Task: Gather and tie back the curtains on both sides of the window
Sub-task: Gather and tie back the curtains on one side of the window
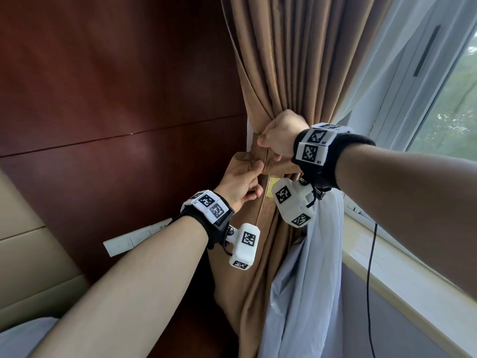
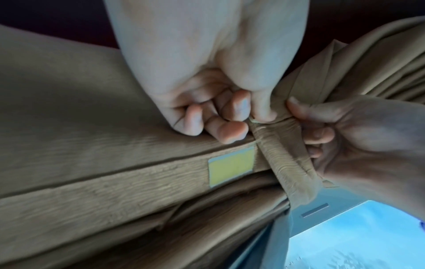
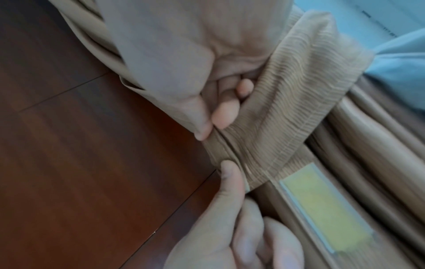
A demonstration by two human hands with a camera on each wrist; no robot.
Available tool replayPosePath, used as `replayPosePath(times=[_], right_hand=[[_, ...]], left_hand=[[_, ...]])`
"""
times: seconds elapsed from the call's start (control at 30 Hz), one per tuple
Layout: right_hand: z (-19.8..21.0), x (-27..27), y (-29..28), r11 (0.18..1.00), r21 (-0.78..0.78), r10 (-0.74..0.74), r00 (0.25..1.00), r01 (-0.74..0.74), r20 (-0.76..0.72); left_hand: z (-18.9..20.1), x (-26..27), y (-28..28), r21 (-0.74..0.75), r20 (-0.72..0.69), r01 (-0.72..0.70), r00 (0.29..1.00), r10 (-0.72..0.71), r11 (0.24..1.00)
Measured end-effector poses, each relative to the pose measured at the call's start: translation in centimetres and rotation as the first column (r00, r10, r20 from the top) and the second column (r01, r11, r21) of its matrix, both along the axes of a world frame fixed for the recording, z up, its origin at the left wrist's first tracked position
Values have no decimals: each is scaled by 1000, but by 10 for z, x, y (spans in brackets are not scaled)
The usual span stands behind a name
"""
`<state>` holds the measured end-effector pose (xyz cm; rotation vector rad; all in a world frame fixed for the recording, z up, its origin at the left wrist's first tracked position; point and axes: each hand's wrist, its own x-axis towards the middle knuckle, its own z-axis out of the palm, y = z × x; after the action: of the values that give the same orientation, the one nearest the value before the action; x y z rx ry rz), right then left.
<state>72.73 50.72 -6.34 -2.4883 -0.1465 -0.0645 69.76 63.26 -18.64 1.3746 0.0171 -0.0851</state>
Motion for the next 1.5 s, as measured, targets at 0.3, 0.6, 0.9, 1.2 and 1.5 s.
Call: replayPosePath(times=[0.3, 0.6, 0.9, 1.2, 1.5], right_hand=[[22, -32, -37, 942, 256, 226, 974, -215, -12], [16, -28, -151, 932, 324, -158, 987, 160, -33], [-39, 4, -136, 944, 326, 96, 984, -42, -151], [-85, 35, -119, 883, 416, 236, 972, -216, 5], [-78, 38, -116, 899, 370, 279, 958, -236, -65]], left_hand=[[39, -6, 5, 452, -85, -57, 991, 106, 890], [67, -4, -34, 609, 129, -289, 955, 268, 738], [63, 12, -60, 465, 164, -395, 918, 362, 792], [43, 26, -50, 627, 206, -369, 928, 311, 687], [52, 42, -28, 589, 154, -235, 972, 178, 773]])
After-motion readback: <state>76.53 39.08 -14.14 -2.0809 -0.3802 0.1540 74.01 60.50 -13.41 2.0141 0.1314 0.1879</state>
